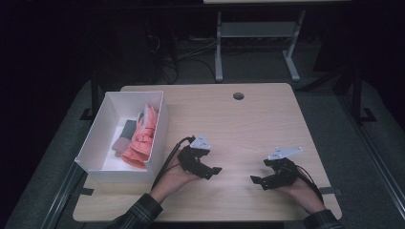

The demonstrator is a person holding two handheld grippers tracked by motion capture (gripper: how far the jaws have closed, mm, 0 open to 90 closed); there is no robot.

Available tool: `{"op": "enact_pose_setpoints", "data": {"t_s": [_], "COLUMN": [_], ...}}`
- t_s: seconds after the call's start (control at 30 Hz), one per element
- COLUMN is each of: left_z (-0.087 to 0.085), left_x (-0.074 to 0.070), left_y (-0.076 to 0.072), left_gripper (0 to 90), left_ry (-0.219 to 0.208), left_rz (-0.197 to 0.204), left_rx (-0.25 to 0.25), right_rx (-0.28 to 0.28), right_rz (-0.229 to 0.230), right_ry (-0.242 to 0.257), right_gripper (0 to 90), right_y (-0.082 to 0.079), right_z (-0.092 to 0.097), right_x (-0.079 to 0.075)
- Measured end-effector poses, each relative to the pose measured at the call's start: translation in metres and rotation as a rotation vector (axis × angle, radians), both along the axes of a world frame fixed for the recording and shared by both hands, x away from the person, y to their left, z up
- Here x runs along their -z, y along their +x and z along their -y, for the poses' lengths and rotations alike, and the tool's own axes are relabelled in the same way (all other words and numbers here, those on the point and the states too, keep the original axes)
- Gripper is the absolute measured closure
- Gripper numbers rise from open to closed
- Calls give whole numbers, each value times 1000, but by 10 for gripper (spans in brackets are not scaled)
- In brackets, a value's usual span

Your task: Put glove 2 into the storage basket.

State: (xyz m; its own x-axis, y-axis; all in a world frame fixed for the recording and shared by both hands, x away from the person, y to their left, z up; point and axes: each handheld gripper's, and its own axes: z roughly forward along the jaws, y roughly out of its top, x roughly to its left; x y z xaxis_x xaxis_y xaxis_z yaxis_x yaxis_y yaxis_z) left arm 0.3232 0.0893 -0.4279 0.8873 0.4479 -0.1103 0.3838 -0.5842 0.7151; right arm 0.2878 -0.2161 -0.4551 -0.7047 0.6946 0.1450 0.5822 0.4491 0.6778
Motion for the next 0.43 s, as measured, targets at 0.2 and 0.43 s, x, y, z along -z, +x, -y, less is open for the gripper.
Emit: {"op": "enact_pose_setpoints", "data": {"t_s": [0.2,0.43], "left_z": [-1,0], "left_x": [12,14], "left_y": [-1,-2], "left_gripper": [179,179], "left_ry": [44,40], "left_rz": [5,-3], "left_rx": [23,21], "right_rx": [-8,-10], "right_rz": [-5,-4], "right_ry": [-11,-12], "right_gripper": [137,136], "right_y": [0,-1], "right_z": [-3,-2], "right_x": [2,3]}}
